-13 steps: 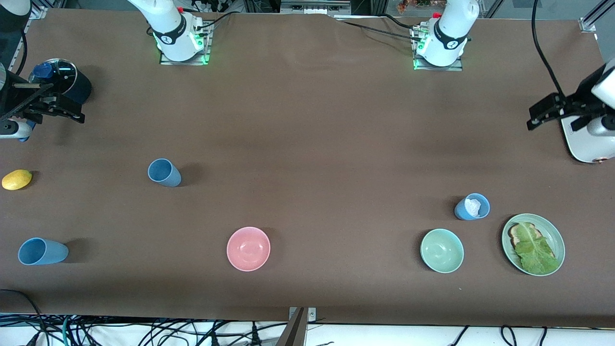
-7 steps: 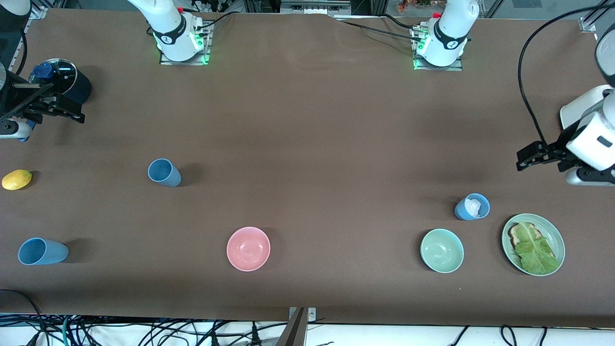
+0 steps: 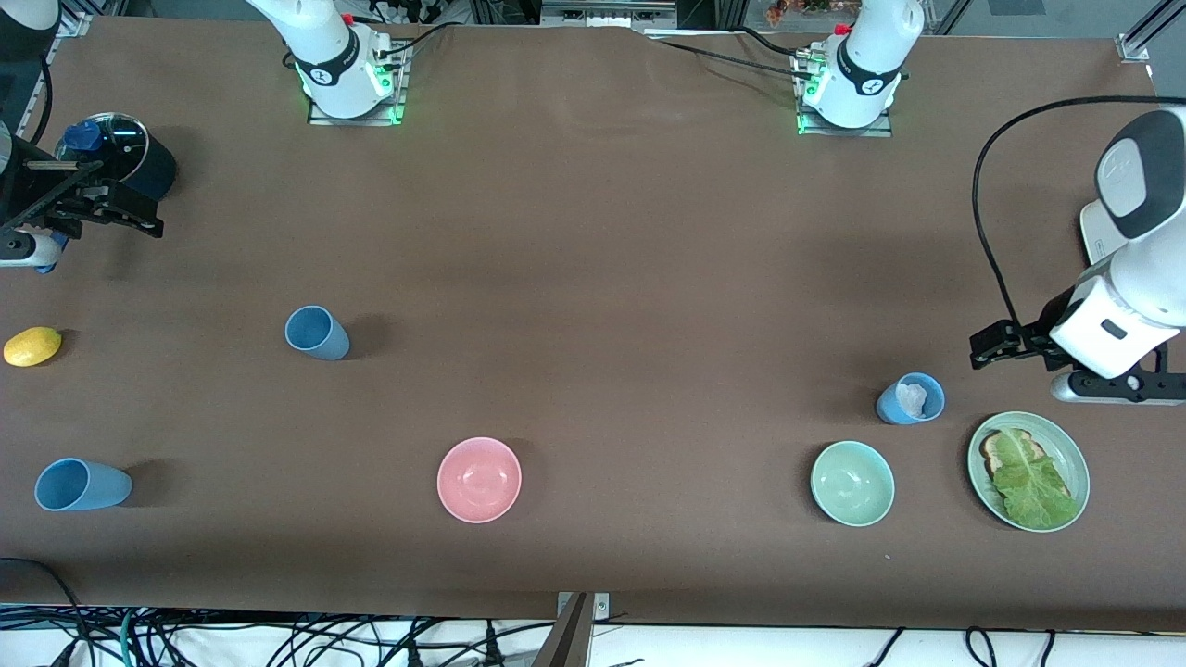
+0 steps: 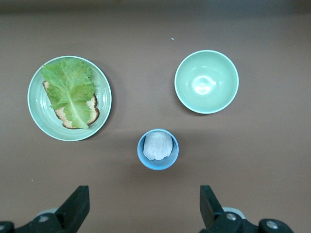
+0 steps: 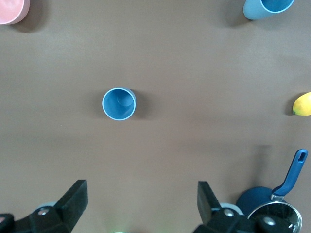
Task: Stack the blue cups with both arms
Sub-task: 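Move the left gripper toward the small blue cup beside the green bowl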
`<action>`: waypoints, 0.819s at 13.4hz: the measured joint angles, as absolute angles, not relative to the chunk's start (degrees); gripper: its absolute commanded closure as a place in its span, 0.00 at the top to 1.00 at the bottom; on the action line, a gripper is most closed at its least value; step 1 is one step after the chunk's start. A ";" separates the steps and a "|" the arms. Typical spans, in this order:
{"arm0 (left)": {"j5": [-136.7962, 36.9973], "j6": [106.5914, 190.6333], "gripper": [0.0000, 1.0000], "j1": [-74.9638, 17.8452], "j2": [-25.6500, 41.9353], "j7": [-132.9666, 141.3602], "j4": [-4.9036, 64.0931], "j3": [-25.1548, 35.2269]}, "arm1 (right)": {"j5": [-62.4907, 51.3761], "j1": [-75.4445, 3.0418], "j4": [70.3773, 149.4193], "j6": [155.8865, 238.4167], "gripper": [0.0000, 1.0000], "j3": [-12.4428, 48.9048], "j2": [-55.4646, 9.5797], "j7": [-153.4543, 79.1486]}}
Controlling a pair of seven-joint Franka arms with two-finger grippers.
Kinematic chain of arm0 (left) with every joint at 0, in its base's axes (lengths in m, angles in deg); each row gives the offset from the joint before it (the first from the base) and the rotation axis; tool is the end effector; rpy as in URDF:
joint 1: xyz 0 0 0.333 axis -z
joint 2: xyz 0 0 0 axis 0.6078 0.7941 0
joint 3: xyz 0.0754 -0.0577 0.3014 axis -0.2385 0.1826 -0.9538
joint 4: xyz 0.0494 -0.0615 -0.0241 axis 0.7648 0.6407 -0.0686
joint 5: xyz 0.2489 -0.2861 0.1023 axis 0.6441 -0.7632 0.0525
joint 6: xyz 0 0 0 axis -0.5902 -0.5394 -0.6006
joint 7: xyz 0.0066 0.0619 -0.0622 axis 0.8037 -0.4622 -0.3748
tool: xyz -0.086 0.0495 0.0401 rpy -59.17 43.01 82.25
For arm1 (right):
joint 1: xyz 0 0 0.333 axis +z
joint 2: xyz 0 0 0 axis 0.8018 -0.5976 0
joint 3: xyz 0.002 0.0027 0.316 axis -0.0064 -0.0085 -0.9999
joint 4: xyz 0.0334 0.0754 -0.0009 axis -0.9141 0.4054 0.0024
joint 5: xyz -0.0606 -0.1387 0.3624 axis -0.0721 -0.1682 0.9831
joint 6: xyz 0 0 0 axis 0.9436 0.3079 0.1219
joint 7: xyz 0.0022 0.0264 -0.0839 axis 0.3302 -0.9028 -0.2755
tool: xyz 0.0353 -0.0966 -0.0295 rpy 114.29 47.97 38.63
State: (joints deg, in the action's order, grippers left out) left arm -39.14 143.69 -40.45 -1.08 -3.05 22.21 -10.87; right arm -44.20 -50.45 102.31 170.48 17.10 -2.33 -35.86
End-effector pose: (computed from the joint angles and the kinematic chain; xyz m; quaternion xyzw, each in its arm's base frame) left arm 0.6528 0.0125 0.4675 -0.9995 0.0053 -0.0299 0.0092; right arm 0.5647 -0.0165 0.5844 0.9985 0.0202 -0.0479 0.0148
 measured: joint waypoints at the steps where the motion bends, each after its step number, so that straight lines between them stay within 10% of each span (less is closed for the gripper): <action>1: -39.12 145.15 1.00 -40.72 -1.01 -3.62 23.65 -10.89 | -44.20 -50.45 102.31 170.48 1.00 17.10 -2.33 -35.86; 11: -39.09 160.72 1.00 -44.84 -0.93 -9.62 35.59 -10.91 | -44.20 -50.46 102.31 170.48 1.00 17.10 -2.33 -35.86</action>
